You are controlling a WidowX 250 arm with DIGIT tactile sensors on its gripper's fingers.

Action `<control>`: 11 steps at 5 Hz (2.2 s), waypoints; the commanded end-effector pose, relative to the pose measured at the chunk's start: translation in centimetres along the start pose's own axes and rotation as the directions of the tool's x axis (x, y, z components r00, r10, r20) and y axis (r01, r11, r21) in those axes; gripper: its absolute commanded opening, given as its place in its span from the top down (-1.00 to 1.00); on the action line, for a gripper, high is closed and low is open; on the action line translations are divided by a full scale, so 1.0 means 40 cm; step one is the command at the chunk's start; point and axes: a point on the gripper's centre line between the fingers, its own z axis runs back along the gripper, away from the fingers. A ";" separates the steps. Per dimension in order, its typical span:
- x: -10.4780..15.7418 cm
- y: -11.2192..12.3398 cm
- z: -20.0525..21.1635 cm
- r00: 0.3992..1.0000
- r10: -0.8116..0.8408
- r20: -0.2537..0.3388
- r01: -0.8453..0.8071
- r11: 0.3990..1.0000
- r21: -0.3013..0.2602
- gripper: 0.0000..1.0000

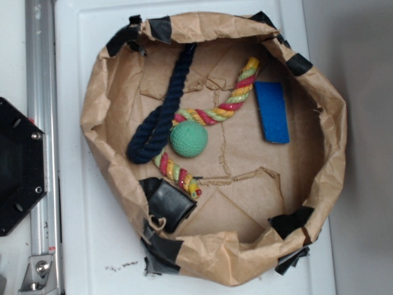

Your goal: Grab the blue rope.

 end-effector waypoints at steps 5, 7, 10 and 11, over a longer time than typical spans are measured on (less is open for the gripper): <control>0.221 0.101 -0.463 0.900 0.374 -0.223 -0.362 0.927 0.096 -1.00; 0.141 0.012 -0.551 0.914 0.220 -0.341 -0.216 0.975 0.049 -1.00; 0.148 0.024 -0.557 0.888 0.270 -0.374 -0.267 0.962 0.060 1.00; 0.149 0.024 -0.556 0.891 0.265 -0.369 -0.263 0.963 0.056 1.00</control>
